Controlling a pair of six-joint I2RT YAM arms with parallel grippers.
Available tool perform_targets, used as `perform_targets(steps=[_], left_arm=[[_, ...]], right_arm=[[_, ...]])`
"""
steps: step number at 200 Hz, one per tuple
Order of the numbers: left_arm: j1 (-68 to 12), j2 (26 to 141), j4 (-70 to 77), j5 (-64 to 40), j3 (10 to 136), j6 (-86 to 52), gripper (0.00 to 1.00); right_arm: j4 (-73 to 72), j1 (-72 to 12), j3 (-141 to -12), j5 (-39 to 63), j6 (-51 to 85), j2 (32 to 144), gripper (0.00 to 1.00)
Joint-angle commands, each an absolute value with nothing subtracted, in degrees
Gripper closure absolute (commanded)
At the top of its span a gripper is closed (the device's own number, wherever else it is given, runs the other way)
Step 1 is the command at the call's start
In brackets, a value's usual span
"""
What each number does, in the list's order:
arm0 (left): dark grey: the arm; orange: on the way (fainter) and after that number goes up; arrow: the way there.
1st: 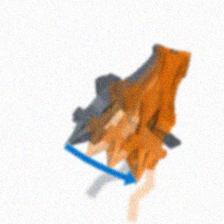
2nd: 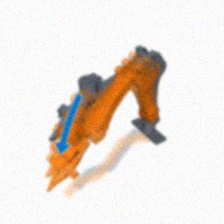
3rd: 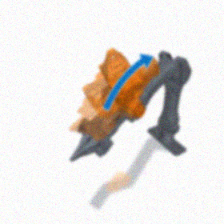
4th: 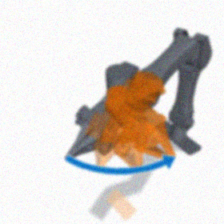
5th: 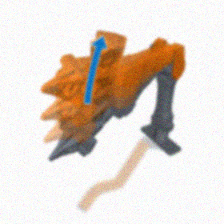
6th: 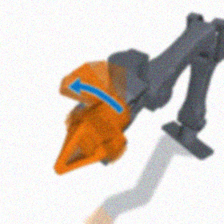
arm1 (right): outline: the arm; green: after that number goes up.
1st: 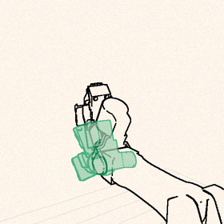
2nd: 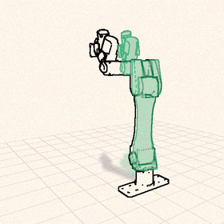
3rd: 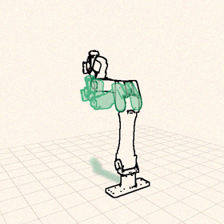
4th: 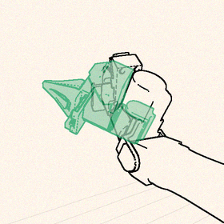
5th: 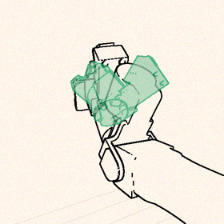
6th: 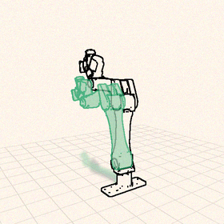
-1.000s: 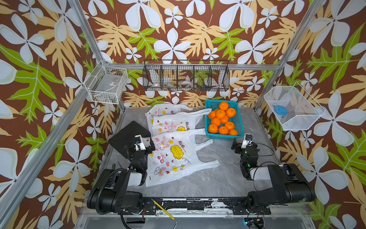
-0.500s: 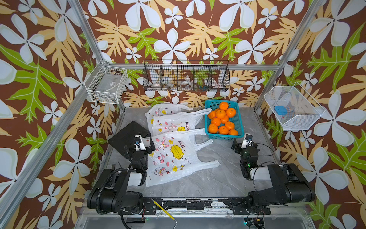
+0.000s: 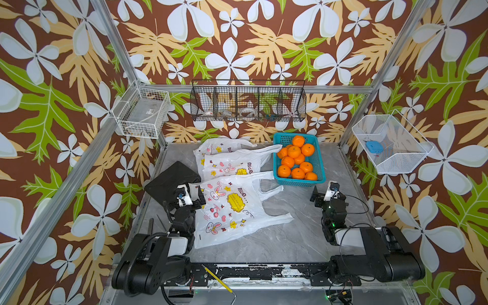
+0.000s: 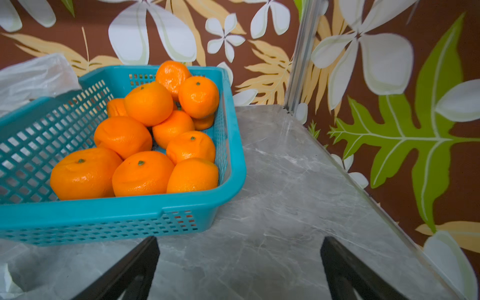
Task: Place the oranges into plastic bags & tie knots
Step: Pick up the plastic bag at the center of the board.
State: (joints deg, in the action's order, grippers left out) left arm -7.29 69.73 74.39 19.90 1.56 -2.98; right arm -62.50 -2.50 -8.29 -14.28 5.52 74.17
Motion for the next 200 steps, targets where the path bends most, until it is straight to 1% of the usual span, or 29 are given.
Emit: perform_targets(steps=[1,11,23,31,41,49,60,67,82,100,119,143,177,200], left_arm=[[-7.21,61.39,72.86,22.23,0.65,-4.25,0.00],[-7.20,55.68,64.04,23.73,2.13,-6.44,0.00],[-7.20,49.28,46.16,25.97,7.76,-13.39,0.00],[-7.21,46.89,36.92,25.70,11.73,-16.91,0.00],[-7.21,44.81,29.26,22.60,15.24,-20.43,0.00],[-7.21,43.62,26.32,19.07,16.93,-23.59,0.00],[-7.32,43.27,22.13,12.26,19.43,-25.33,0.02],[-7.92,44.05,17.94,9.71,22.19,-26.98,0.02],[-11.94,46.84,11.28,7.64,27.09,-29.17,0.03],[-20.30,51.67,6.30,9.31,31.80,-31.72,0.04],[-29.04,58.40,2.46,11.57,37.04,-35.01,0.05],[-38.97,69.86,-2.15,15.81,45.92,-36.45,0.04],[-45.90,86.51,-10.08,18.93,59.36,-36.14,0.03],[-48.83,94.36,-14.46,20.69,65.76,-36.06,0.02]], right_arm=[[-51.97,-2.55,-10.53,-16.58,6.08,66.27,0.01],[-46.57,-2.55,-10.86,-16.51,6.74,62.04,0.01],[-41.64,-2.47,-10.70,-15.59,8.88,56.82,0.01],[-38.20,-2.47,-10.99,-14.43,10.44,53.48,0.01],[-32.89,-2.46,-12.06,-12.73,12.48,49.88,0.01],[-28.08,-2.47,-13.70,-11.12,14.04,47.61,0.01],[-21.35,-2.49,-17.03,-8.03,15.81,45.78,0.01],[-17.40,-2.51,-19.46,-5.74,16.10,45.53,0.01],[-10.37,-2.47,-24.97,-0.57,17.02,46.31,0.01],[-5.26,-2.47,-30.11,4.62,18.98,48.69,0.01],[-2.11,-2.53,-33.95,9.23,21.78,51.36,0.01],[-0.57,-2.48,-36.42,13.60,24.37,54.04,0.01],[0.83,-2.46,-37.12,14.35,24.57,55.10,0.01],[1.82,-2.42,-36.73,13.40,23.59,54.51,0.01]])
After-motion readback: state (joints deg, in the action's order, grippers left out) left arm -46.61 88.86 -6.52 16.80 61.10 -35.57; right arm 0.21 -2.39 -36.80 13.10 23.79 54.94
